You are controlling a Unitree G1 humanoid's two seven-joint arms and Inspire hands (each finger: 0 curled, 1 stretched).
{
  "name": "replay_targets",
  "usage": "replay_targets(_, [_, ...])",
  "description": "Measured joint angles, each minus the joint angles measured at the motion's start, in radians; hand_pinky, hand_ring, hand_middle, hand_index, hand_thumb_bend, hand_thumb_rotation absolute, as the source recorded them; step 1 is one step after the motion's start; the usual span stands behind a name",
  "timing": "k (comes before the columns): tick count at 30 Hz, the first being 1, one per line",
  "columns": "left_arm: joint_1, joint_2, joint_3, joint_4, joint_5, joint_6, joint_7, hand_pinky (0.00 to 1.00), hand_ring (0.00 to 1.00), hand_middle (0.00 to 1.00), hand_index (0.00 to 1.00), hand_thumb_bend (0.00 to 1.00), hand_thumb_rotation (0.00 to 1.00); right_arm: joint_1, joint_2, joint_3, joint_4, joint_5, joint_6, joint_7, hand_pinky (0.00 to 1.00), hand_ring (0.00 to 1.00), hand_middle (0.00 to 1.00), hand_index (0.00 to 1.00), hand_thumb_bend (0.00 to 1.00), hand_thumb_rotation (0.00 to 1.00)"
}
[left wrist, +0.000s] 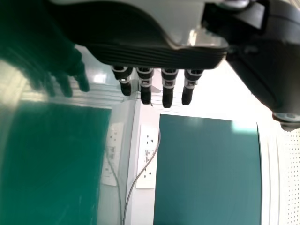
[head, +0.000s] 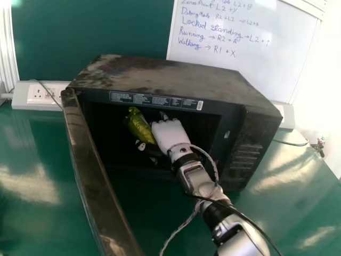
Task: Put biscuit inside oven
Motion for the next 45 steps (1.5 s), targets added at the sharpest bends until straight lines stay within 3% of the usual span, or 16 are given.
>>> replay_targets(16, [0.002,0.000,0.000,-0.002,-0.001,0.002,-0.001,0.45,0.58,0.65,0.69,0.73,0.09,-0.040,0.022,0.028,0.086,0.049,-0.013,-0.049,0.43,0.44,0.45,0.55,0.52,0.00])
replay_targets(19, [0.001,0.000,0.000,-0.002,0.000,0.002,0.002,0.45,0.58,0.65,0.69,0.74,0.10,-0.042,0.022,0.034,0.086,0.052,-0.011,-0.049,0.47,0.44,0.47,0.53,0.52,0.00])
replay_targets(20, [0.001,0.000,0.000,-0.002,0.000,0.002,0.002,0.45,0.58,0.65,0.69,0.74,0.10,-0.042,0.022,0.035,0.086,0.053,-0.007,-0.049,0.51,0.53,0.49,0.51,0.52,0.00])
replay_targets(21, [0.001,0.000,0.000,-0.001,0.000,0.001,0.001,0.45,0.57,0.65,0.69,0.73,0.09,-0.042,0.023,0.036,0.086,0.054,0.001,-0.048,0.53,0.58,0.57,0.50,0.52,0.07])
replay_targets(22, [0.001,0.000,0.000,0.000,0.000,0.001,0.001,0.44,0.57,0.65,0.69,0.73,0.09,-0.043,0.024,0.038,0.085,0.056,0.010,-0.044,0.57,0.63,0.64,0.62,0.73,0.21])
replay_targets(24, [0.001,0.000,0.000,0.000,-0.001,0.000,0.001,0.44,0.57,0.65,0.69,0.72,0.08,-0.043,0.025,0.042,0.084,0.061,0.025,-0.033,0.60,0.68,0.70,0.70,0.85,0.31])
replay_targets(32, [0.000,0.000,0.000,0.000,-0.001,0.000,0.000,0.44,0.58,0.65,0.69,0.72,0.07,-0.044,0.024,0.048,0.041,0.067,0.056,0.002,0.64,0.73,0.75,0.77,0.90,0.60])
replay_targets(45, [0.001,0.000,0.000,-0.001,-0.001,0.000,0.001,0.45,0.58,0.65,0.69,0.72,0.08,-0.033,0.004,0.051,-0.069,0.068,0.092,0.065,0.63,0.72,0.75,0.76,0.92,0.67])
